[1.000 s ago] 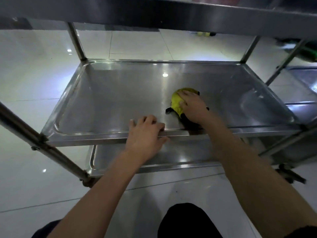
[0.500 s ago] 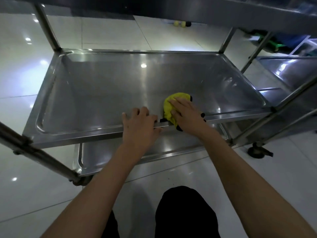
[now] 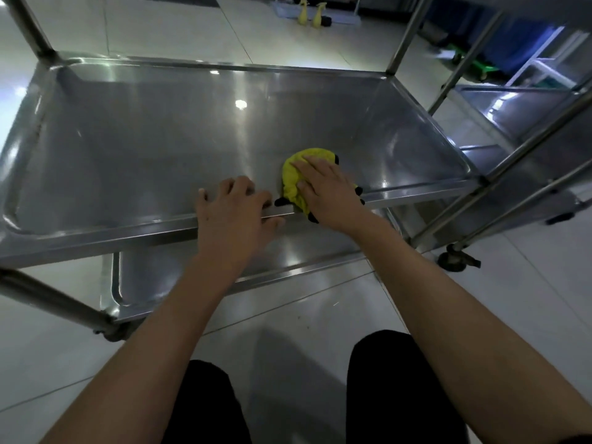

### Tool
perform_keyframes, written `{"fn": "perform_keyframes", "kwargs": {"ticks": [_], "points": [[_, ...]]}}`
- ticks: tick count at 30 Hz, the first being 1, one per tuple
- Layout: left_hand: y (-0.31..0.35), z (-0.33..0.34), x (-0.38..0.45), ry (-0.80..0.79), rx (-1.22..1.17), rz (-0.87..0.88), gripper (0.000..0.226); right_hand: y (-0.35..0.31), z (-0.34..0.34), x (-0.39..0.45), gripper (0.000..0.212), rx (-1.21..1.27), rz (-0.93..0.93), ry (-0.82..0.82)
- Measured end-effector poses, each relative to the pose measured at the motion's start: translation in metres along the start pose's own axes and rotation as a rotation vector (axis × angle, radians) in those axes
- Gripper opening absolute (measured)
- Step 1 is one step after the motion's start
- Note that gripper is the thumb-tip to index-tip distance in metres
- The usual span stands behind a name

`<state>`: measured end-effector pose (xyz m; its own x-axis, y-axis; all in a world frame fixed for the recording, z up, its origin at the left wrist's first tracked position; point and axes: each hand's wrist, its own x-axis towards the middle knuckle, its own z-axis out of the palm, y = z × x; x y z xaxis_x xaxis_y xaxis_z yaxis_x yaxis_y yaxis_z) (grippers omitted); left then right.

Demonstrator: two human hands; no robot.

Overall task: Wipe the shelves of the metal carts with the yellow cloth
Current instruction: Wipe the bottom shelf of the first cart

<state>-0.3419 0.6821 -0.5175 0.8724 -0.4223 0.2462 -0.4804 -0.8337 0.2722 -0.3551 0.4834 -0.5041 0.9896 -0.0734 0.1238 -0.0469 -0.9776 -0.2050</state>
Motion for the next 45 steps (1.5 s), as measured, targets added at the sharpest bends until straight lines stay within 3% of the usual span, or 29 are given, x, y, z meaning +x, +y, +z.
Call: {"fn": "perform_keyframes", "kwargs": {"ticks": [7, 12, 17, 22, 27, 35, 41, 45], "points": [[0.017, -0.006, 0.013, -0.001, -0.056, -0.157, 0.051, 0.017, 0.003, 0.009, 0.046, 0.098, -0.064, -0.021], [0.045, -0.003, 0.030, -0.040, 0.005, -0.325, 0.030, 0.053, -0.003, 0.011, 0.045, 0.117, -0.151, -0.010], [0.086, -0.003, 0.037, -0.129, 0.144, -0.454, 0.036, 0.124, -0.017, 0.014, 0.045, 0.152, -0.185, -0.041], [0.170, 0.027, 0.051, -0.034, 0.027, -0.341, 0.032, 0.185, -0.029, 0.016, 0.045, 0.162, -0.229, -0.063], [0.222, 0.050, 0.075, -0.055, 0.045, -0.344, 0.027, 0.243, -0.040, 0.015, 0.045, 0.176, -0.202, -0.037], [0.239, 0.063, 0.081, -0.024, 0.068, -0.391, 0.027, 0.344, -0.061, 0.013, 0.058, 0.037, 0.038, -0.016], [0.238, 0.064, 0.085, 0.056, 0.103, -0.318, 0.024, 0.350, -0.061, 0.016, 0.061, 0.026, 0.121, 0.010], [0.224, 0.058, 0.084, 0.001, 0.097, -0.242, 0.022, 0.347, -0.061, 0.015, 0.054, -0.006, 0.128, 0.008]]}}
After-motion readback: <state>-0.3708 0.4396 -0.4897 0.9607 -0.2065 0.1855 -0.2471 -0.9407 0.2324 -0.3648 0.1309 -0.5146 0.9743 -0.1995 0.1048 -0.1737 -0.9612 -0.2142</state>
